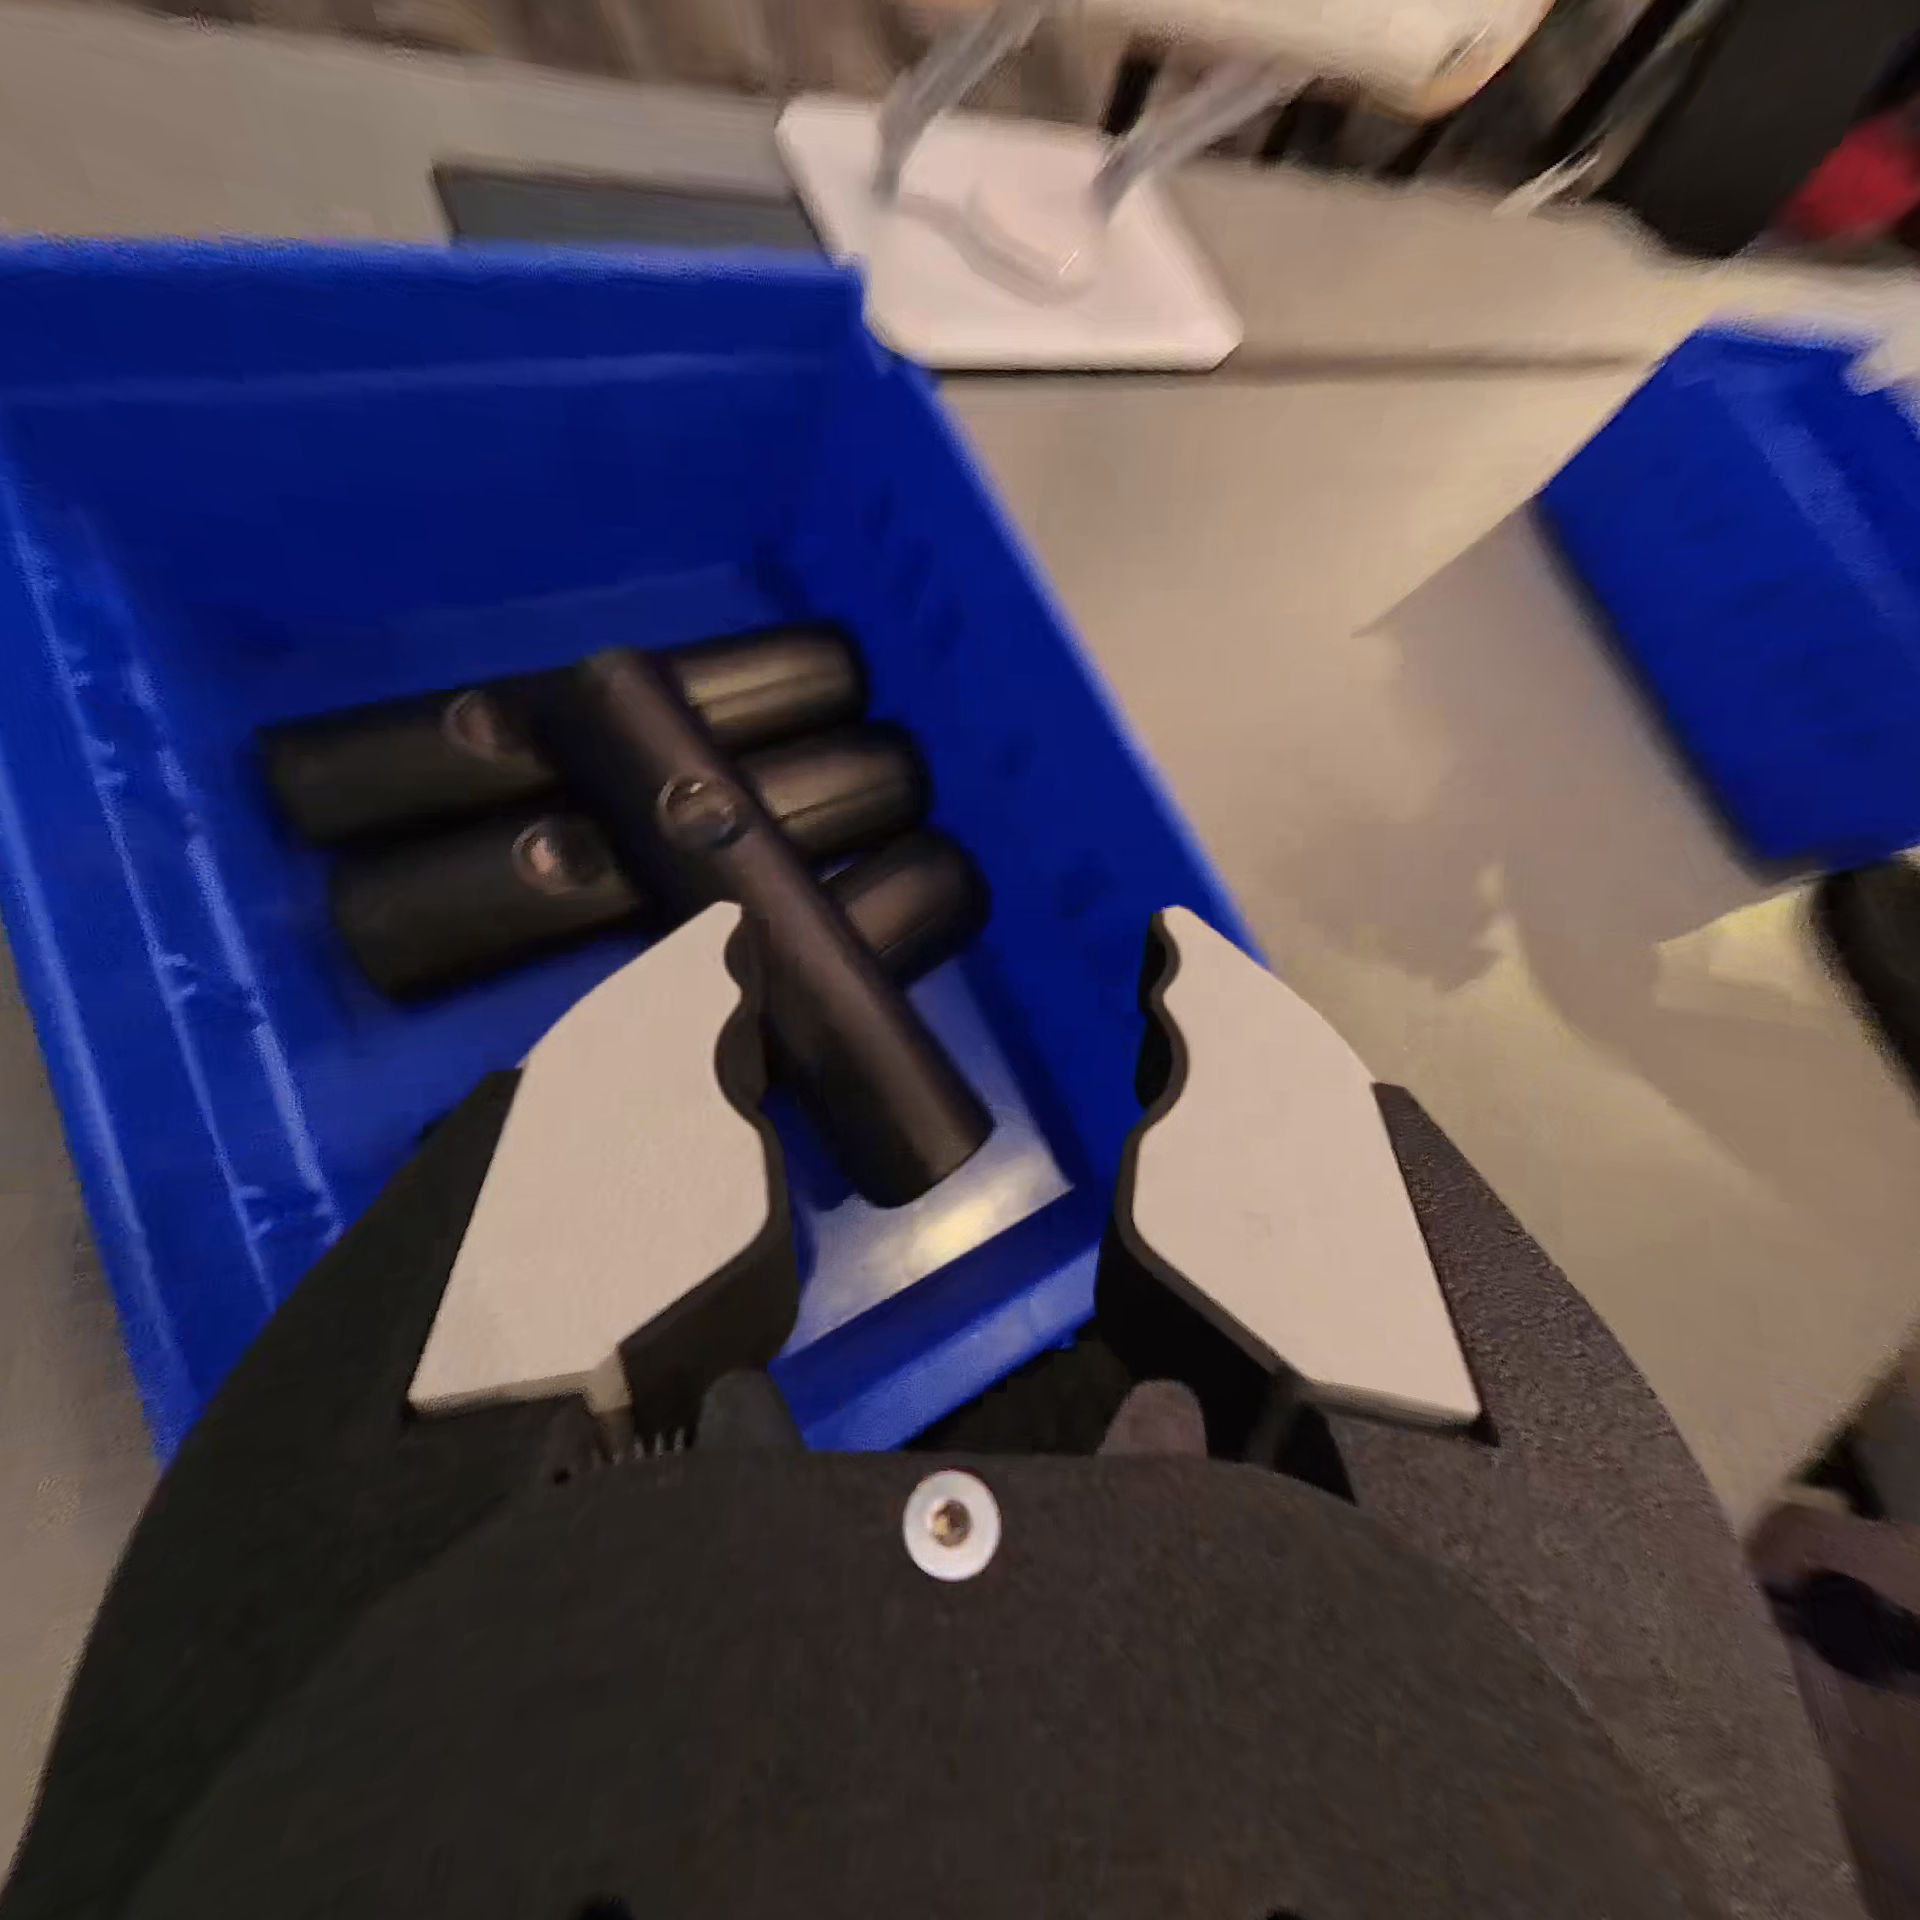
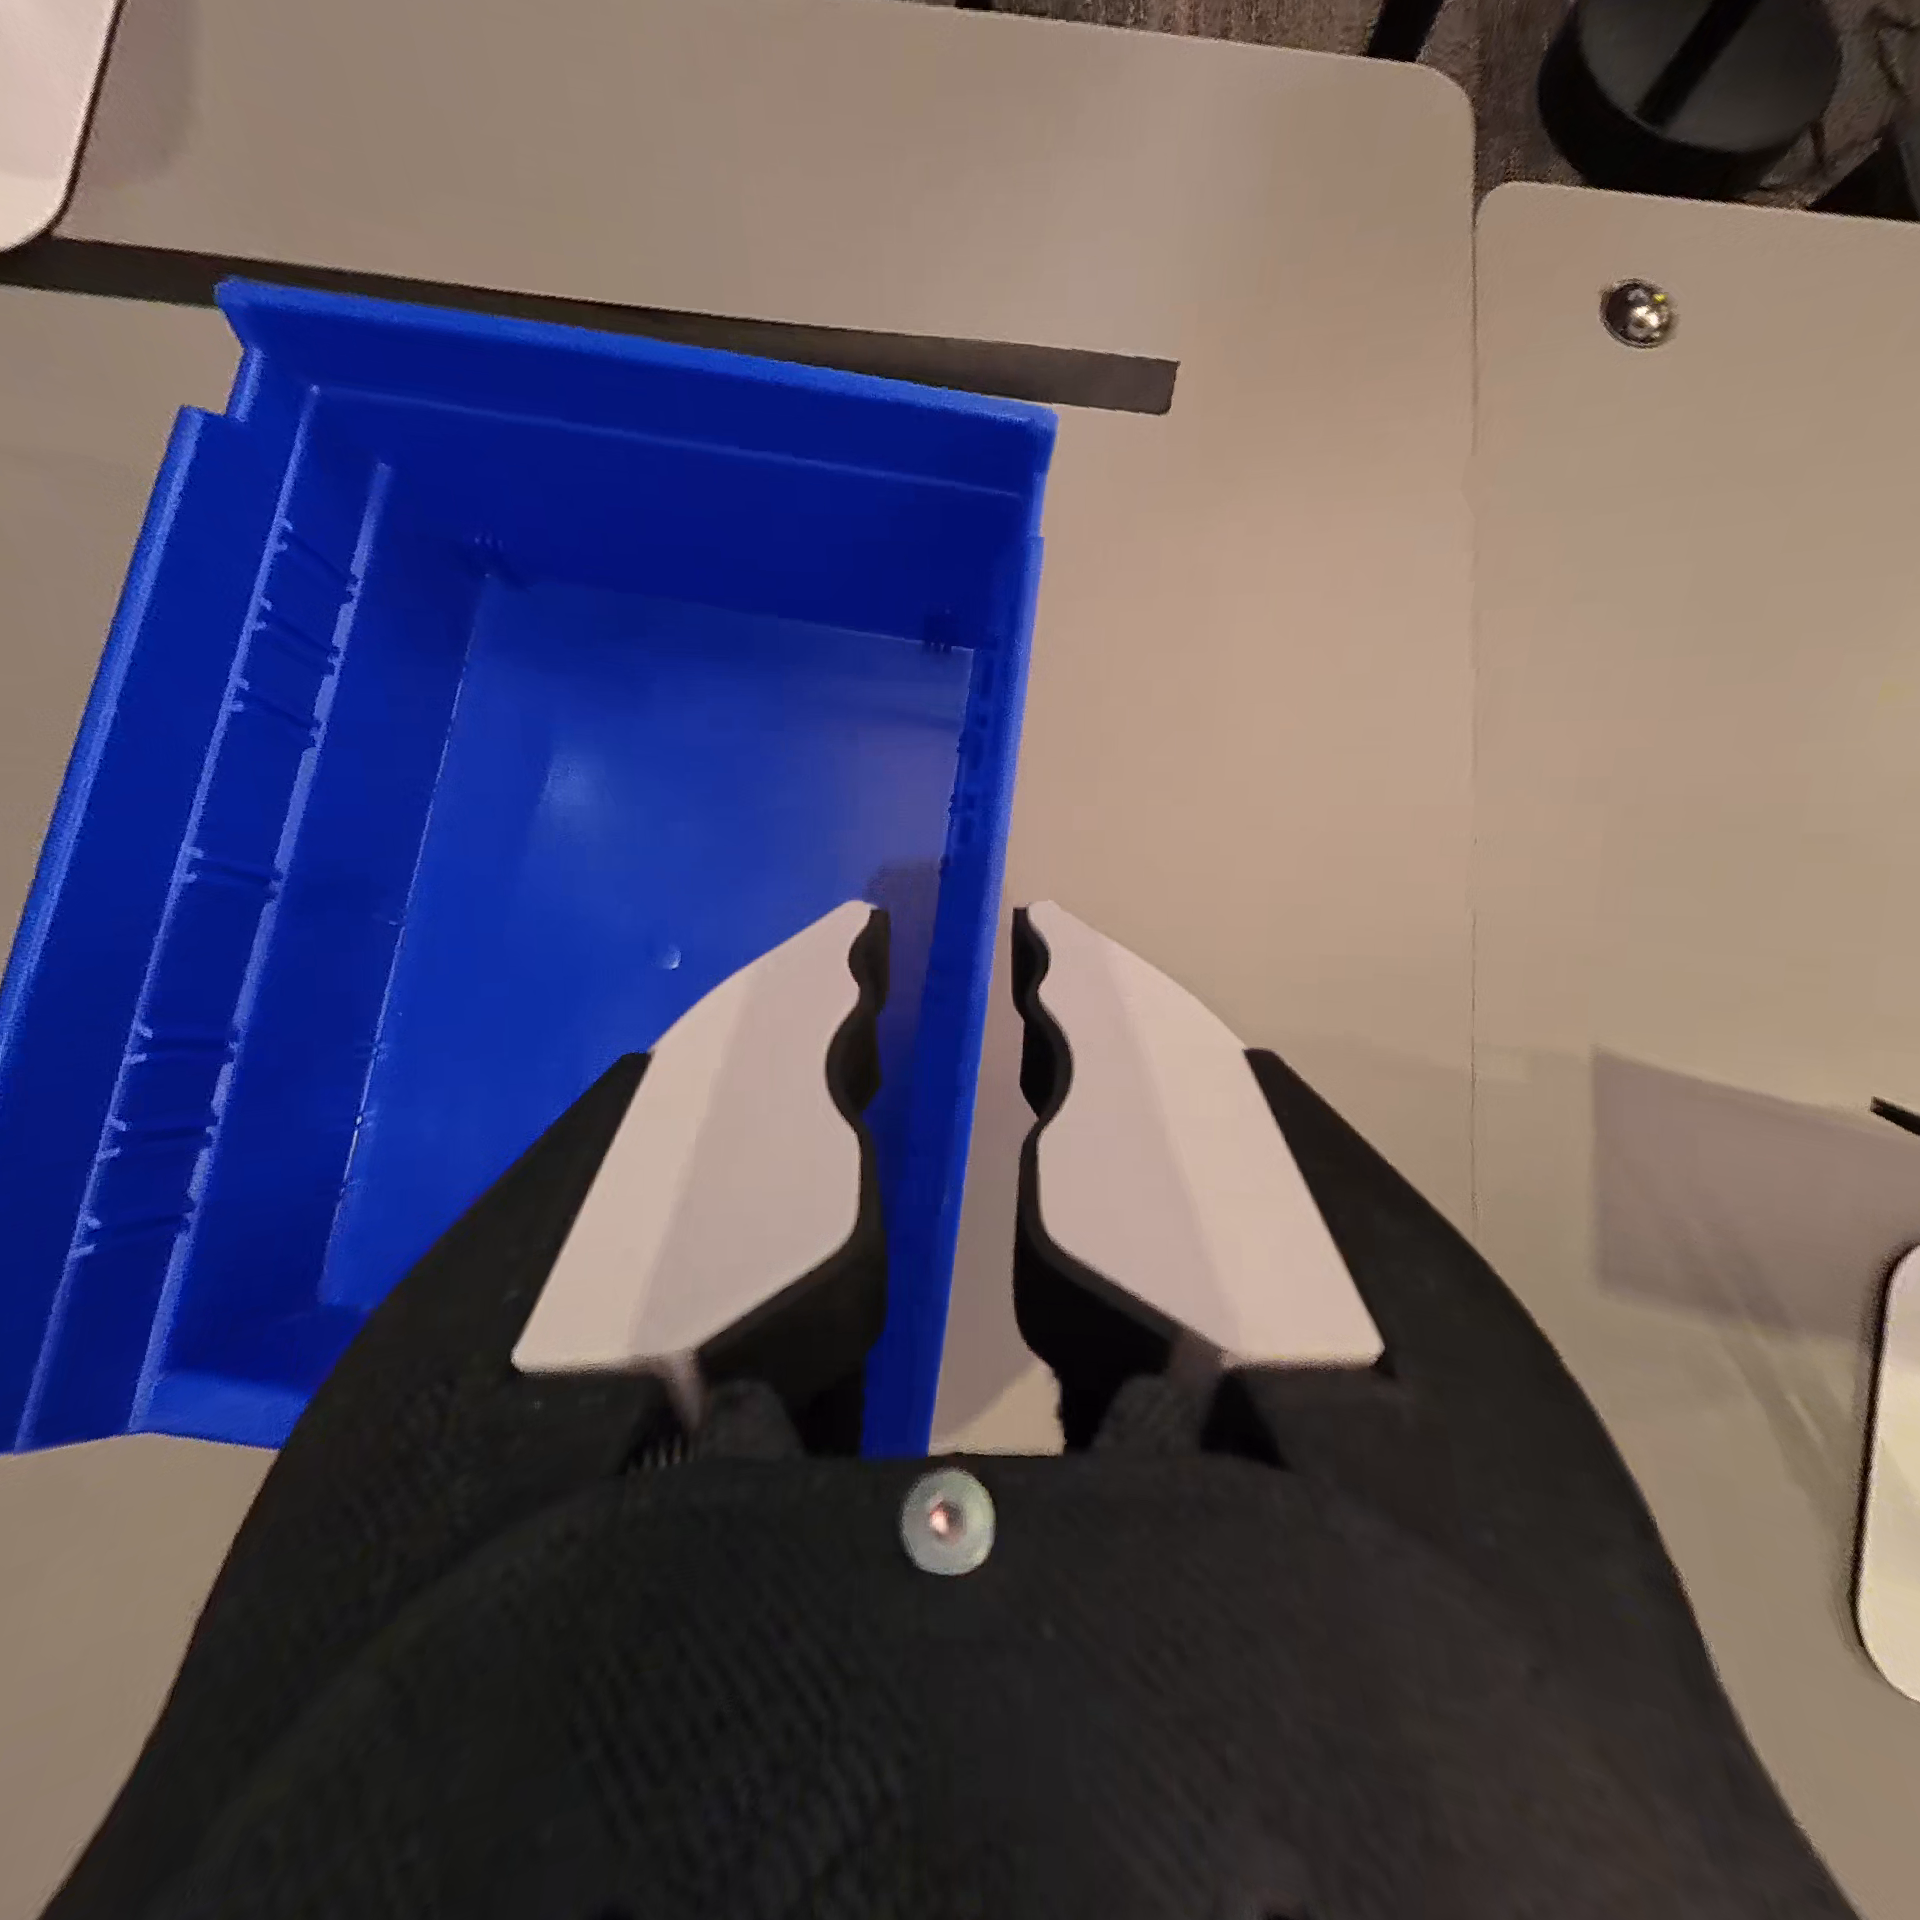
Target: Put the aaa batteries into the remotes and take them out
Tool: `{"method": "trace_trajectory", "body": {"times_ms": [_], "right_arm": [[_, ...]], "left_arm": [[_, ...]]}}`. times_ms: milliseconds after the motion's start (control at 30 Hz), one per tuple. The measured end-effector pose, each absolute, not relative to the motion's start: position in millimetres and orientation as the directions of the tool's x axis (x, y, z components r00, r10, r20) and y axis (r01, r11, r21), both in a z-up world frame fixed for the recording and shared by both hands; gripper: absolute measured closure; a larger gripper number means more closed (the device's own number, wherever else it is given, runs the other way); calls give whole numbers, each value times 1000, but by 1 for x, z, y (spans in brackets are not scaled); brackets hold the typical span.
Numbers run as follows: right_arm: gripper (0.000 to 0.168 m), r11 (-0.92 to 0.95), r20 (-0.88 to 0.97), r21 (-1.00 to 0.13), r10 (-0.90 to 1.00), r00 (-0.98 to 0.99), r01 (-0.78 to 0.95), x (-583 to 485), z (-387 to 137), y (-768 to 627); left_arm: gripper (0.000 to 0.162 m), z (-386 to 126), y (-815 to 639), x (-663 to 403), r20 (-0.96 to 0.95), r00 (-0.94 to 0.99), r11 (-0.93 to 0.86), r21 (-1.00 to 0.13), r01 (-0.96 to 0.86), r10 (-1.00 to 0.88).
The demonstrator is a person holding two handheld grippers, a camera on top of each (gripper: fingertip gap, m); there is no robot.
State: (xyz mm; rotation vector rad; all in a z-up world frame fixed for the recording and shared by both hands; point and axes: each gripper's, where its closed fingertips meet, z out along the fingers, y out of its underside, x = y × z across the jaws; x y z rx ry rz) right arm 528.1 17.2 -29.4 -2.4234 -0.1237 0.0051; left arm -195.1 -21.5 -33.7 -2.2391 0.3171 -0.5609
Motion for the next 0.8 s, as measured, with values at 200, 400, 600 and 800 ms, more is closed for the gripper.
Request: {"method": "trace_trajectory", "body": {"times_ms": [200,400,600,800], "right_arm": [[143,-773,24,-621,146,989,130,516,-39,19],[143,-783,-13,-608,170,985,127,514,-45,17],[143,-796,-42,-589,206,978,142,512,-52,15],[143,-783,-67,-606,228,971,142,509,-50,15]], "left_arm": [[88,-86,-6,-199,-3,966,-834,-505,-224,-258],[94,-113,3,-201,-183,959,-903,-337,-268,-217],[103,-144,-11,-208,-226,954,-963,-140,-232,-197],[107,-142,-15,-208,-243,944,-959,-116,-258,-224]]}}
